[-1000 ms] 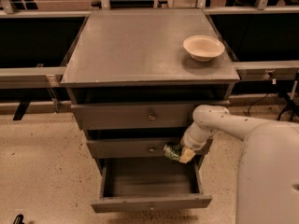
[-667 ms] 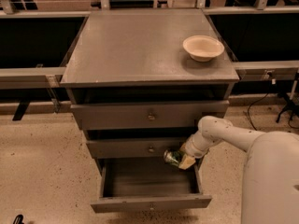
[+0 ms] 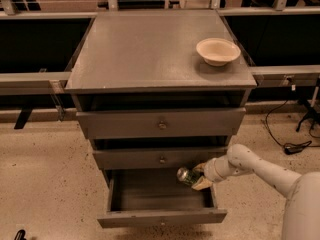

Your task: Place green can into bottom drawer

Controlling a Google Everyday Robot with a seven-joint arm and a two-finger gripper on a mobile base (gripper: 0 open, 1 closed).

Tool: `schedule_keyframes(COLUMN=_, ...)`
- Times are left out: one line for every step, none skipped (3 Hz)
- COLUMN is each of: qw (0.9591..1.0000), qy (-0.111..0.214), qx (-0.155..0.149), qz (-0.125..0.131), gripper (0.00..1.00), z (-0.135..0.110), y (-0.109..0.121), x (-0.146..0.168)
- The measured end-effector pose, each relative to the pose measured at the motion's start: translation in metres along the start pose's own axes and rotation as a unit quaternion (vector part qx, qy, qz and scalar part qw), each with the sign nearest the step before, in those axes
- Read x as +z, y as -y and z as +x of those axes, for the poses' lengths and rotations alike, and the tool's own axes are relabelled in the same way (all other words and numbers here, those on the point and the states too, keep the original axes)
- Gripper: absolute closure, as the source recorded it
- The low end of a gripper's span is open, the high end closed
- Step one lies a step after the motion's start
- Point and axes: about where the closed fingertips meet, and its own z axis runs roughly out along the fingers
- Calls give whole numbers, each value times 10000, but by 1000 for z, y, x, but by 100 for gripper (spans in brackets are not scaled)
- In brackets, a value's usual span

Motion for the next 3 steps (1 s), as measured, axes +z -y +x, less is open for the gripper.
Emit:
schedule_keyframes(qw=9996, qy=211, qx=-165, qz=-105, gripper=58, z=10, y=-10, x=26)
schedule_keyframes(qw=9982, qy=358, qx=-303, qz=-360, gripper=35, z=20, y=-22, x=55)
schedule_keyframes(qw=9962, qy=379, qx=-315, qz=-724, gripper=12, z=38, y=-38, x=77)
